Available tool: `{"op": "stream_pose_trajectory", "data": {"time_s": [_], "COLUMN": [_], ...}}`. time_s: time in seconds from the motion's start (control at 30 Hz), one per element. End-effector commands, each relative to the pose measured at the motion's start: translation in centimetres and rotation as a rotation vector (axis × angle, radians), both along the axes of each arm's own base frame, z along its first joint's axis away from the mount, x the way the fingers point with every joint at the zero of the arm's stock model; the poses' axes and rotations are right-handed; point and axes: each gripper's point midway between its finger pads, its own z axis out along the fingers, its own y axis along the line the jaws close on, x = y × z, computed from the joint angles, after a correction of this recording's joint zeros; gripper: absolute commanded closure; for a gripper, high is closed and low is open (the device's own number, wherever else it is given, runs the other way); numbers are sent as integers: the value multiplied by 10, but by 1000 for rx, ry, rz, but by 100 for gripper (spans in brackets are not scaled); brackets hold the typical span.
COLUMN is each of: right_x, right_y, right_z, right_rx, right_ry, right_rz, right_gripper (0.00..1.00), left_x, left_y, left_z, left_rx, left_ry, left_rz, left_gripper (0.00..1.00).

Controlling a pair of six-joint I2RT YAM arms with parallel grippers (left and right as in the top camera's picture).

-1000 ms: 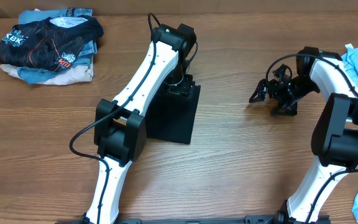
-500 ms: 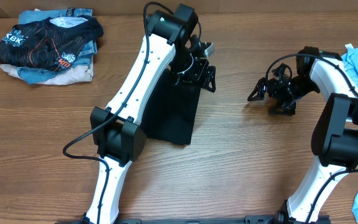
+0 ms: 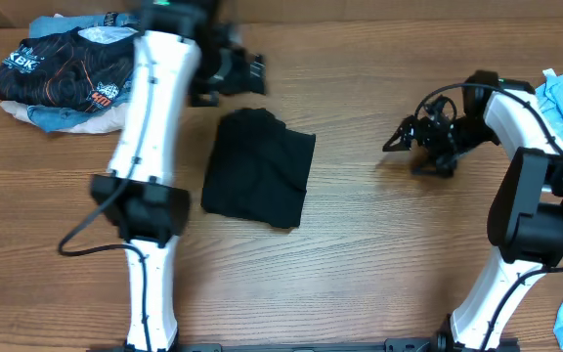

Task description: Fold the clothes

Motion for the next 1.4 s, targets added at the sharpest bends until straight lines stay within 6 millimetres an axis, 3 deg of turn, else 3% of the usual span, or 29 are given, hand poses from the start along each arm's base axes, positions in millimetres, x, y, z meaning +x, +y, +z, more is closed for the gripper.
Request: {"op": "stream_pose_trajectory", "data": {"time_s": [0.0,0.03,0.13,0.3,0.5,0.77,1.07,1.37], "right_x": [19,24,30,35,36,35,34,32], "right_y": [42,62,89,138,189,245,267,287], "right_z": [56,64,67,67,80,96,73,60], "right_rx": [15,-18,-154,-394,-599,-601,-578,-550], "right_ry": [-220,-288,-350,-468,-662,-837,-837,-841], "right_rz": [104,157,206,296,376,403,428,414], "right_gripper": [5,5,5,3,0,0,9,12], "left_x": [13,15,16,11,3,-10,-21,-23], "left_y": [68,91,121,151,190,191,190,189], "left_z": [2,1,-1,-10,-23,-47,-77,-86], "left_rx": [53,53,54,70,243,270,281,282], "left_ry": [17,23,33,65,90,182,265,282], "left_rz": [266,321,383,442,491,480,469,466], "left_gripper": [0,0,0,0,0,0,0,0]}}
